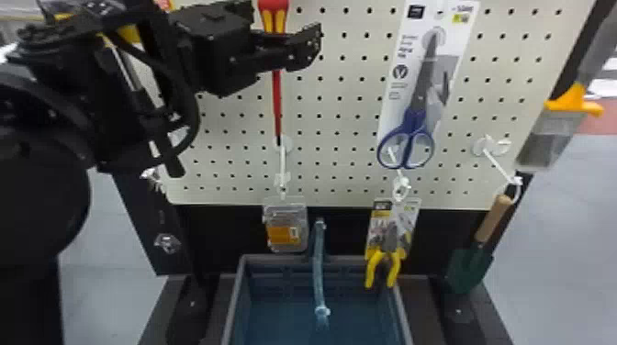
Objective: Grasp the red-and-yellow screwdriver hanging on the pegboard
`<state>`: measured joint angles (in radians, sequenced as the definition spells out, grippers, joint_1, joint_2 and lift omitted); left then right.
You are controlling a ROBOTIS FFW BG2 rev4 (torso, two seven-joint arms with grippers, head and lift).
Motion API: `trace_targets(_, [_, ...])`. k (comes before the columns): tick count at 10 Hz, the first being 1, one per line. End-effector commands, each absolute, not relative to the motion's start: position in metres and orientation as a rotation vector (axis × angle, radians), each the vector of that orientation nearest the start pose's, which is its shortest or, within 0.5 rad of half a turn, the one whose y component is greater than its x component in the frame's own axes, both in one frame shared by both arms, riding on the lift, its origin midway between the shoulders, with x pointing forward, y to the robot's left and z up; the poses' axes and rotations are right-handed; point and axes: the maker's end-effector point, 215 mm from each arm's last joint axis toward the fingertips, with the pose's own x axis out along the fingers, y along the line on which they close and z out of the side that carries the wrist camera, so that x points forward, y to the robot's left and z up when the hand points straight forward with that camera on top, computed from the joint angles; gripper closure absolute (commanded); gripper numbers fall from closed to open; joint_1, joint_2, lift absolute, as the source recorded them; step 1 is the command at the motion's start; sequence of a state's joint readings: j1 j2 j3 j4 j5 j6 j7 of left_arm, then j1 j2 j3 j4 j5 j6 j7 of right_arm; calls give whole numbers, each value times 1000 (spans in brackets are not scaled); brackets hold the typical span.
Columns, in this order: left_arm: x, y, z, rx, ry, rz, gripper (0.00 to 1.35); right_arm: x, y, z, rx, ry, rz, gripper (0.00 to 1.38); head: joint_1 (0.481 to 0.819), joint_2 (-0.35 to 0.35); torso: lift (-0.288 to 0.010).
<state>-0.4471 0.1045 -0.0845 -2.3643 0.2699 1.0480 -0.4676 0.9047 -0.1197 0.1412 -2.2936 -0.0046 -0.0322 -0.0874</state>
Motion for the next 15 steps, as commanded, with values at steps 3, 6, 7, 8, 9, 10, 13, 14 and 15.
trace_targets(3, [526, 44, 27, 109, -184, -769, 226, 324, -174, -352, 21, 161, 97, 108, 549, 0, -100])
trace_targets(6, [526, 43, 24, 117, -169, -776, 708, 324, -173, -352, 21, 161, 99, 108, 549, 0, -100])
trace_targets(7, [524, 41, 23, 113, -162, -784, 861, 324, -173, -352, 21, 161, 99, 108, 549, 0, -100])
trace_targets(8, [524, 42, 25, 113, -171, -782, 1141, 324, -173, -352, 18, 161, 100, 108, 549, 0, -100])
trace_targets(9, [524, 43, 26, 115, -174, -780, 1151, 324, -173, -352, 20, 161, 100, 108, 549, 0, -100])
trace_targets(10, [524, 42, 24, 116, -171, -782, 1151, 323, -173, -353, 19, 164, 100, 108, 549, 0, -100])
trace_targets(13, [523, 42, 24, 119, -173, -780, 1151, 324, -173, -353, 21, 164, 99, 110, 549, 0, -100])
trace_targets(14, [523, 42, 24, 117, -172, -781, 1151, 323, -173, -353, 22, 164, 100, 110, 549, 0, -100])
trace_targets(15, [523, 42, 24, 117, -170, -780, 1151, 323, -173, -354, 20, 166, 99, 110, 549, 0, -100])
